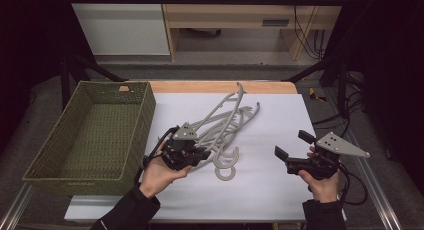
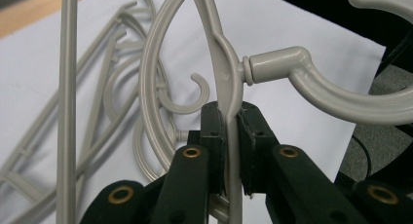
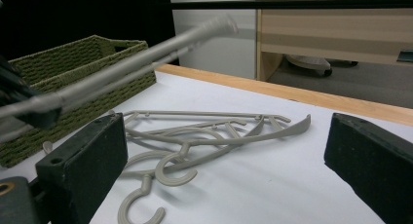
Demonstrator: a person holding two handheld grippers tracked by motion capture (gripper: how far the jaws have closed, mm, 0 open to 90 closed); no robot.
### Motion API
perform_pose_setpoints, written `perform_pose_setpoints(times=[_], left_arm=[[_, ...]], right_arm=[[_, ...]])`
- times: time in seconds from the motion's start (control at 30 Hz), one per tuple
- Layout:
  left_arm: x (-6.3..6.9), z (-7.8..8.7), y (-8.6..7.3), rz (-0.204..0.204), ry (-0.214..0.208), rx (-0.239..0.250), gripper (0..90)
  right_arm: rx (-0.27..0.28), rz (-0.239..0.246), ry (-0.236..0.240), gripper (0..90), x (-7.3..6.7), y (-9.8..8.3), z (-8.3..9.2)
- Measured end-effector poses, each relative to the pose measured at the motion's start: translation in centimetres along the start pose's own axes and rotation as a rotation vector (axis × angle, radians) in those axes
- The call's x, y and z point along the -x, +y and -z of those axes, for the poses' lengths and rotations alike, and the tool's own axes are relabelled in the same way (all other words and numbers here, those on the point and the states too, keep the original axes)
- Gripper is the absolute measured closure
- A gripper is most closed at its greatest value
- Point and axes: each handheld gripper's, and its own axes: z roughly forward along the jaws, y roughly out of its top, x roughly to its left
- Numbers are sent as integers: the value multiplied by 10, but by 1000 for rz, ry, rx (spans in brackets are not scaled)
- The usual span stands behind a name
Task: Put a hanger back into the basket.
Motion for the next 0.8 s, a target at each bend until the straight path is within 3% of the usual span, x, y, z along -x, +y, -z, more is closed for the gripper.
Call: perform_pose_setpoints(times=[0.4,0.47,0.8], left_arm=[[-20,53,25,-33,-46,58,823],[-29,68,31,-30,-33,67,823],[-63,105,33,-16,-13,113,824]], right_arm=[[-9,0,3,21,0,-1,-2],[-8,-1,4,21,0,-1,-2],[-8,-1,2,21,0,-2,-3]])
